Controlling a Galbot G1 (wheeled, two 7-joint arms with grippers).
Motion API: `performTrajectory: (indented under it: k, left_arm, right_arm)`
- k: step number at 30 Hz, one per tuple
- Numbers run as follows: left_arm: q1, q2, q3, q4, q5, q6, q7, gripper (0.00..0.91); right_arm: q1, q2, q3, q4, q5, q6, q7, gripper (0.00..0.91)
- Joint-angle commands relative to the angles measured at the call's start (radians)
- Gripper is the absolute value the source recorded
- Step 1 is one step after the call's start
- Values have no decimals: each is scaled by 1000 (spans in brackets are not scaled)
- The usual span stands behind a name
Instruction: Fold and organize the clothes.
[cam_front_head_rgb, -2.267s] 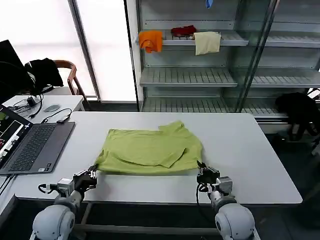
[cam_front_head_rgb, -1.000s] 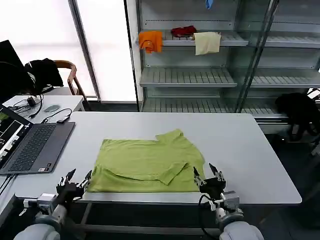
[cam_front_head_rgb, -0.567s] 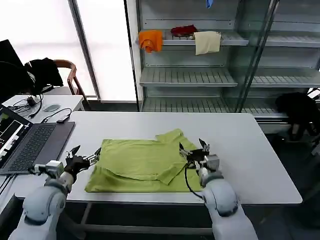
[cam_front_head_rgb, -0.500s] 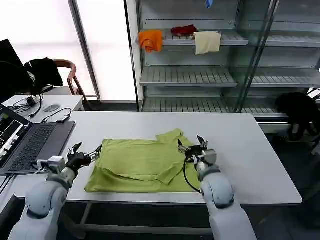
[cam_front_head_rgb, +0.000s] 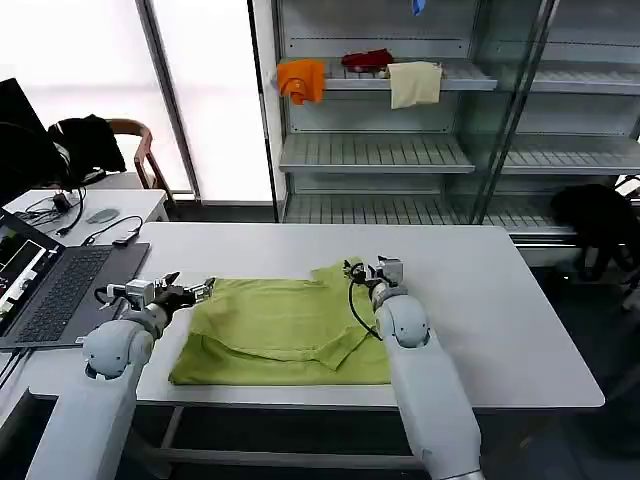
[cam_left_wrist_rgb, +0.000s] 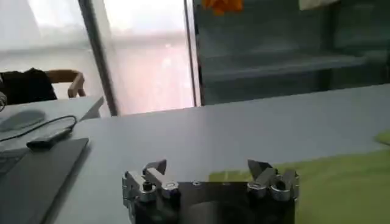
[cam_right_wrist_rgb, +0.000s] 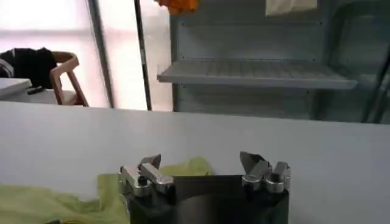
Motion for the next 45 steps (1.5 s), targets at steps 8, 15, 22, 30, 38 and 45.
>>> performTrajectory:
  k: [8,15,22,30,38,45]
  left_arm:
    - [-71,-12,47,119,29,1,17,907]
    - [-72,-33,57,120,53,1,14,907]
    - [-69,-34,56,121,56,1,17,665]
    - [-58,-35,57,107,62,0,47,20]
    - [-54,-35,55,90,58,-1,56,0]
    - [-51,-39,43,66,50,-19,42,0]
  right_arm:
    - [62,21,3,-128,-16,7,6,907]
    - [64,23,2,-147,-30,8,4,826]
    - [56,23,-2,-176,-47,14,2,121]
    - [34,29,-6,-157,-50,8,-22,0]
    - [18,33,-8,-94,-39,10,-28,0]
    - [-15,50,-5,-1,-6,25,-15,0]
